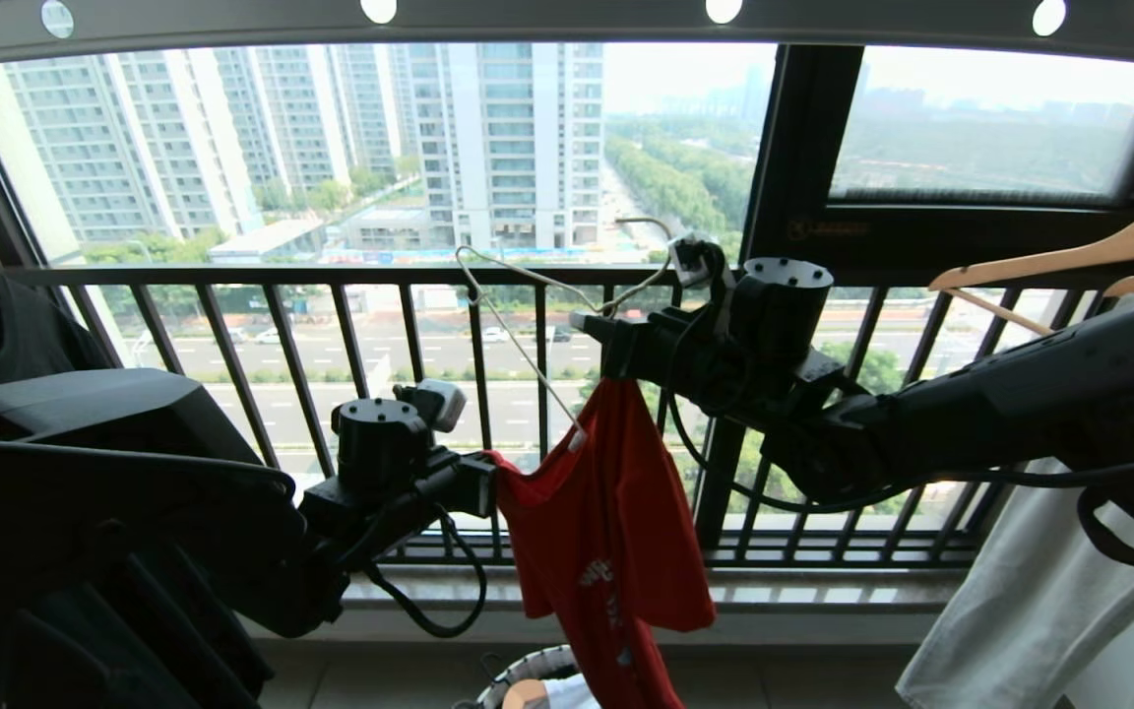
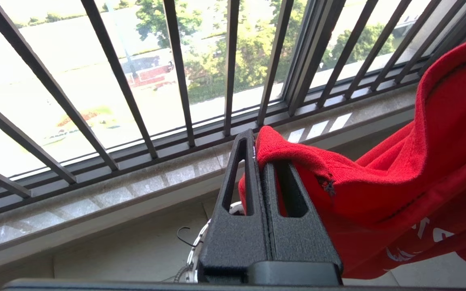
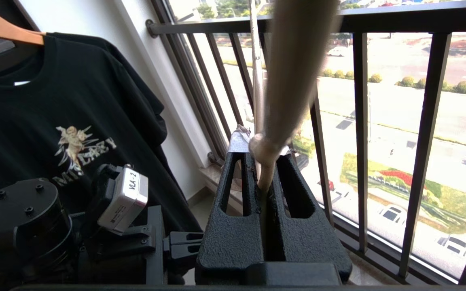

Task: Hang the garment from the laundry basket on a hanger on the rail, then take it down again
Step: Take the clothes off the clothes rack

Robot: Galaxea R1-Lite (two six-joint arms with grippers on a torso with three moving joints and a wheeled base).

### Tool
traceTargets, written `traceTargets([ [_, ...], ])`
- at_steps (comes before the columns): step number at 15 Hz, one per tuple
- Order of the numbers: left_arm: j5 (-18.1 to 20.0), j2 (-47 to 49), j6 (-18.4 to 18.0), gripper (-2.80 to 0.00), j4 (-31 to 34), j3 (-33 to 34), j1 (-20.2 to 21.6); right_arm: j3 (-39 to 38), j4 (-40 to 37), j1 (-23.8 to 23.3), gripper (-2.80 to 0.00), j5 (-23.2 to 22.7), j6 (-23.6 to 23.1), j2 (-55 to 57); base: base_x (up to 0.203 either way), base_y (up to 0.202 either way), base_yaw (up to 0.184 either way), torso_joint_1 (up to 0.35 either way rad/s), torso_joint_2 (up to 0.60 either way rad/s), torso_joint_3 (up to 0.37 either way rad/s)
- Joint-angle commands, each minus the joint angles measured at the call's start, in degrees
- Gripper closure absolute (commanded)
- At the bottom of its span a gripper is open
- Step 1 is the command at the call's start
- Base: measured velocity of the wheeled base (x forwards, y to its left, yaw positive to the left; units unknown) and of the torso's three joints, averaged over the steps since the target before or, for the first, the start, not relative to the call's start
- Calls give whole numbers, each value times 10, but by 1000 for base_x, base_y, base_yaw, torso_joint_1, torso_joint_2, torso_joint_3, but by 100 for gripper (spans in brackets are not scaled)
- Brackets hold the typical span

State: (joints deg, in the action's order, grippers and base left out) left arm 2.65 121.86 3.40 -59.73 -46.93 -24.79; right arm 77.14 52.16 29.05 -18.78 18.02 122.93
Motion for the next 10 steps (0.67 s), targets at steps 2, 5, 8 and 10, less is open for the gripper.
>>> traceTargets([
  [2,0,32,-14,0,7,37,-56,4,-7,-1,0,-1,4,-14,0,0,0,0,0,0],
  [5,1,27,-55,0,105,43,-69,5,-8,-1,0,6,6,-23,0,0,0,0,0,0],
  [8,-1,34,-57,0,110,57,-106,5,-12,0,0,7,31,-39,0,0,0,0,0,0],
  [10,-1,49,-58,0,107,62,-116,5,-14,4,0,7,36,-44,0,0,0,0,0,0],
])
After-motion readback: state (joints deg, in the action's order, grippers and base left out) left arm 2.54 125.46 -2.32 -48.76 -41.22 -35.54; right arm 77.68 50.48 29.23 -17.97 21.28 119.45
